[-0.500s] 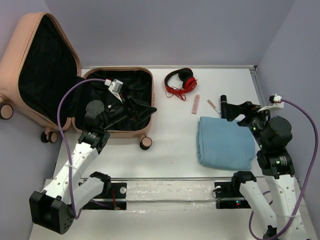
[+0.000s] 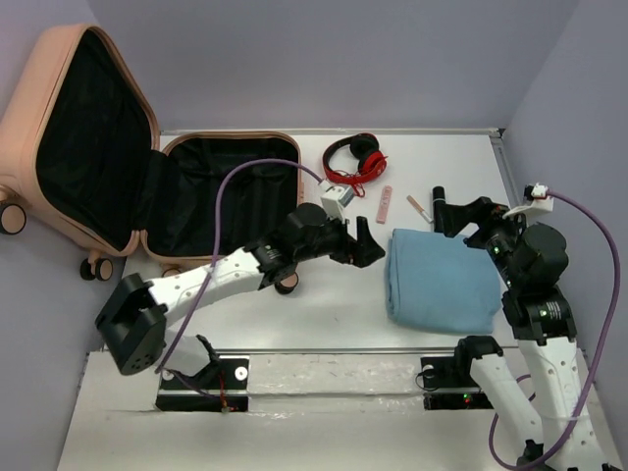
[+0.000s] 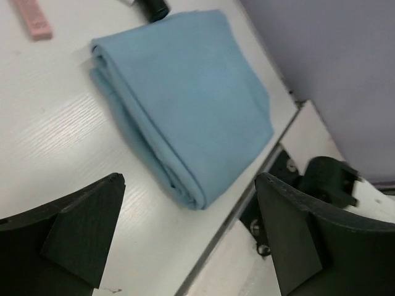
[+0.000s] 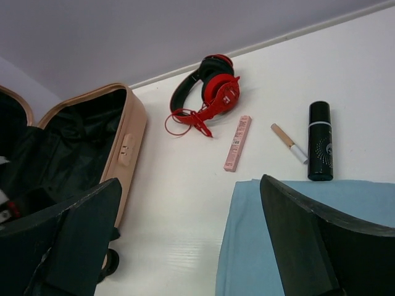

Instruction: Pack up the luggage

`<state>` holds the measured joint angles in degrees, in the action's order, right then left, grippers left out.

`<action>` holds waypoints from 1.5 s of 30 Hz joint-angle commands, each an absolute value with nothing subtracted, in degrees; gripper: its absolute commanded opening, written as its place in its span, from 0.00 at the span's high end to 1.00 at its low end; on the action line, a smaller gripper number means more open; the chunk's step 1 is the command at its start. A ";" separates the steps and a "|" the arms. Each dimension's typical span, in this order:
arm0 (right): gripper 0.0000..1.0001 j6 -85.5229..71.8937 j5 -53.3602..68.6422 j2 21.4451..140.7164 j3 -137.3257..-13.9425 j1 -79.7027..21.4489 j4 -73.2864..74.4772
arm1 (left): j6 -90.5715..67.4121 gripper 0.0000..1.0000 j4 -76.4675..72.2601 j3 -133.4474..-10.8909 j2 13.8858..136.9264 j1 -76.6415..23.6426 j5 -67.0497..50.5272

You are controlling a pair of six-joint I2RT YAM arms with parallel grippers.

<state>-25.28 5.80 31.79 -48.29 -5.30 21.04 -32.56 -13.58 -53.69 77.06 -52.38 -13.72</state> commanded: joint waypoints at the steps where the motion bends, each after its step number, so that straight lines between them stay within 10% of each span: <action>1: 0.00 -24.70 6.06 32.87 -50.63 -5.10 21.44 | -30.58 0.01 -9.84 -58.44 87.43 -56.07 -3.25; 26: 0.01 -25.58 15.55 35.07 -47.11 -5.10 19.25 | -34.36 0.06 -11.86 -76.46 121.11 -59.06 -9.48; 35: 0.01 -25.93 16.96 35.60 -46.58 -5.10 18.81 | -35.60 0.42 -14.41 -74.44 123.40 -59.06 -9.58; 41: 0.01 -25.84 17.05 35.86 -45.79 -5.10 18.81 | -35.33 0.92 -16.08 -67.97 121.03 -56.78 -7.48; 45: 0.03 -26.19 17.31 37.61 -42.38 -5.10 18.81 | -33.67 0.94 -16.62 -59.53 112.36 -52.22 -3.35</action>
<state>-25.58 15.90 36.14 -45.15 -5.30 20.93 -37.01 -23.59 -68.75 119.31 -57.21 -9.63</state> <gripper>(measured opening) 0.982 0.298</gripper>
